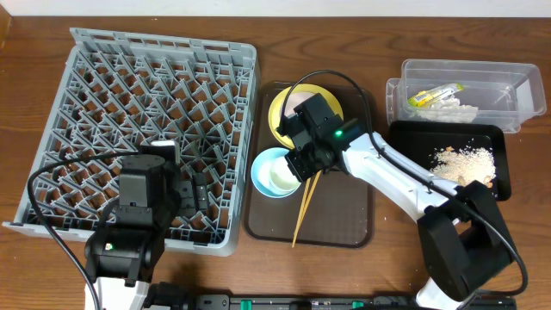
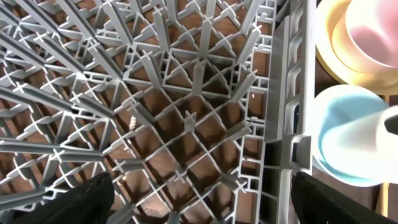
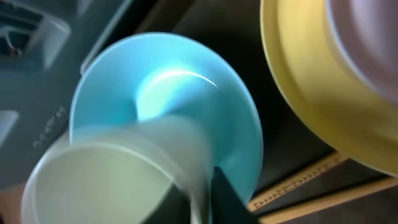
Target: Sort waste into correct bins and load items into the dishwasher
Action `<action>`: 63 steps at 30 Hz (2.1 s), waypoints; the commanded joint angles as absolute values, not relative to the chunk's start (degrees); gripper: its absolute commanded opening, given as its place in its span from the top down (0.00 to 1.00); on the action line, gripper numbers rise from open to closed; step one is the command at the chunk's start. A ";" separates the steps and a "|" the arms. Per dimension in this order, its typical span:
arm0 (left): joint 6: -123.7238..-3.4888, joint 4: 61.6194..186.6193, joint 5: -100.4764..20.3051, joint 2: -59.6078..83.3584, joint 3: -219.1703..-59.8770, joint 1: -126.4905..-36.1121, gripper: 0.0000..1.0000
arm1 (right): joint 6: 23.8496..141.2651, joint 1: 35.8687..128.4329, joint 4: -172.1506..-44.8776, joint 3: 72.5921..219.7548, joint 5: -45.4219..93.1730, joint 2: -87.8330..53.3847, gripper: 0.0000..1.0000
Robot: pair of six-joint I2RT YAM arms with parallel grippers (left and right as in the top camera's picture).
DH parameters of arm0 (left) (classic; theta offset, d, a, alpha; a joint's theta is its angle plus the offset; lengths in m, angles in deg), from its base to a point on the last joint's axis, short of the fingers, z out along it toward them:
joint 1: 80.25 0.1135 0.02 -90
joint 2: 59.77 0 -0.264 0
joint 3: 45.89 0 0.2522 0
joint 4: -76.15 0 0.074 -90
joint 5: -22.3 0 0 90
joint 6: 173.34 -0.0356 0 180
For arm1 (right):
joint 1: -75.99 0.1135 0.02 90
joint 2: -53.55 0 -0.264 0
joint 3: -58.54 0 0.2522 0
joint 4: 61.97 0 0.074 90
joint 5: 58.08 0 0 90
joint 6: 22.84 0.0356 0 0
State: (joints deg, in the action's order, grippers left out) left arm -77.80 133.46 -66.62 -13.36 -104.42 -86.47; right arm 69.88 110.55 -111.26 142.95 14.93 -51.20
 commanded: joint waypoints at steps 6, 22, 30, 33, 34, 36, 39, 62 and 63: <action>-78.33 132.74 -66.60 -13.42 -105.51 -86.78 0.09 | 71.00 109.20 -111.34 144.02 18.38 -47.14 0.99; -54.13 105.25 -18.38 1.39 -105.51 -86.78 0.09 | 82.91 84.89 -110.78 144.46 -11.81 -33.19 0.99; -37.19 74.93 4.70 14.82 -105.51 -89.42 0.09 | 79.69 84.57 -107.08 144.44 -31.37 -34.11 0.99; -31.01 65.23 5.40 17.77 -105.51 -92.04 0.09 | 79.78 84.94 -105.14 144.44 -34.84 -34.11 0.99; -29.54 61.73 5.38 18.60 -105.51 -93.18 0.09 | 79.78 85.05 -104.90 144.44 -35.48 -34.11 0.99; -27.88 57.14 5.27 19.58 -105.51 -94.99 0.09 | 80.02 85.07 -104.83 144.44 -36.39 -34.11 0.99; -25.94 53.49 4.11 20.37 -105.51 -97.29 0.09 | 79.98 85.07 -104.22 144.44 -40.26 -34.11 0.99; -18.94 40.90 2.80 20.39 -105.54 -99.63 0.20 | 79.98 89.90 -104.66 144.44 -41.58 -34.11 0.99; -18.94 40.92 2.80 20.39 -105.51 -99.63 0.22 | 79.98 89.90 -104.66 144.44 -41.55 -34.11 0.99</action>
